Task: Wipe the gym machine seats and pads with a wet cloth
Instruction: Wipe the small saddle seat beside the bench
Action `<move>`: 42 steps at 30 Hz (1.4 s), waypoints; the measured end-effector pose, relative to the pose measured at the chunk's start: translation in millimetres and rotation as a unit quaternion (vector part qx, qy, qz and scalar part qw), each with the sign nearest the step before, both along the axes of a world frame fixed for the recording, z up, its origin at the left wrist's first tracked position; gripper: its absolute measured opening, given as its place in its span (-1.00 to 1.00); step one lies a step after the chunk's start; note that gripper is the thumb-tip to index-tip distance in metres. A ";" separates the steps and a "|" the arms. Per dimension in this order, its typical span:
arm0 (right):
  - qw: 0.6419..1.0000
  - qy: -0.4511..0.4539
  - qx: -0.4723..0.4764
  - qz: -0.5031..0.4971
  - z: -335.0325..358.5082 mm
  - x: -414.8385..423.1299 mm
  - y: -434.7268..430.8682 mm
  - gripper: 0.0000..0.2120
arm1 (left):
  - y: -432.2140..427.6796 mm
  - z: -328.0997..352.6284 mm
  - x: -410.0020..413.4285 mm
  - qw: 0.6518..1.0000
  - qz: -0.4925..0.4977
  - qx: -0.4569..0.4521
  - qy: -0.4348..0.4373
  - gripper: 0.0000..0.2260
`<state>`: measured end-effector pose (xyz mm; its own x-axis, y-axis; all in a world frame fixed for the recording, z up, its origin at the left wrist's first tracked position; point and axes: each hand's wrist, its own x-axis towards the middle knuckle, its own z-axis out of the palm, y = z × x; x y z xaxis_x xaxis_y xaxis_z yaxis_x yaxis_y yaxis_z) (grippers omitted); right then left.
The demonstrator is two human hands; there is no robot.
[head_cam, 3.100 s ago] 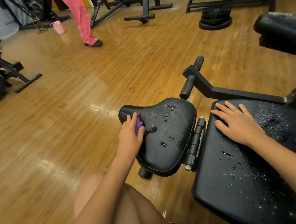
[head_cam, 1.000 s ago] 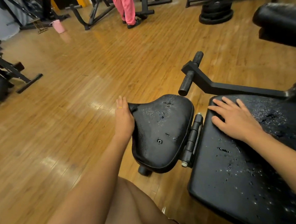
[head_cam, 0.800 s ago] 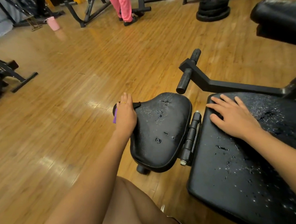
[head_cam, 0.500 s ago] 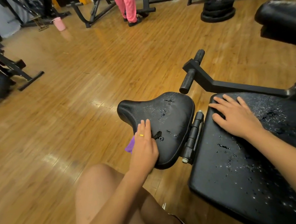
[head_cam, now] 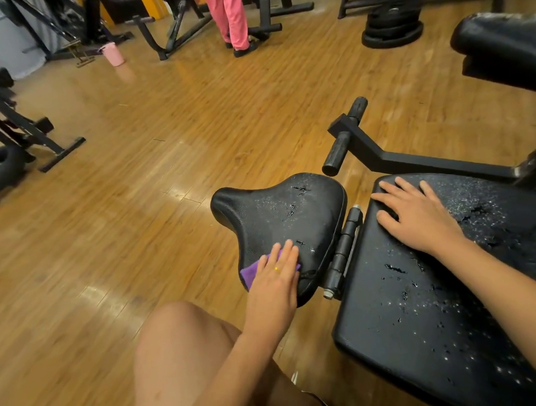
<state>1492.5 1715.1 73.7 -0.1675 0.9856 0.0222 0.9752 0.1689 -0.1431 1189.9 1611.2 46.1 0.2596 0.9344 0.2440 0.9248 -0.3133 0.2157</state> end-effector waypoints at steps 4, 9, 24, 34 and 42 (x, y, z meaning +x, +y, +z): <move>1.000 -0.004 -0.003 0.000 -3.5 0.9 0.3 -0.51 | 31.9 7.7 40.3 0.990 -0.113 -0.031 0.078 -0.60; 1.000 -0.007 -0.003 -0.002 -3.5 2.2 -1.3 -0.51 | 36.0 4.8 47.9 0.988 -0.106 -0.028 0.105 -0.56; 1.000 0.009 0.008 0.002 -4.3 1.4 0.5 -0.52 | 29.1 10.7 12.9 0.989 -0.114 -0.022 0.090 -0.56; 1.000 -0.006 0.009 -0.006 -5.1 2.9 0.3 -0.53 | 54.4 7.5 43.2 0.984 -0.156 -0.064 0.062 -0.57; 1.000 -0.001 0.008 0.002 -5.2 -1.5 2.3 -0.52 | 19.4 20.1 -36.7 0.985 -0.135 -0.079 0.076 -0.55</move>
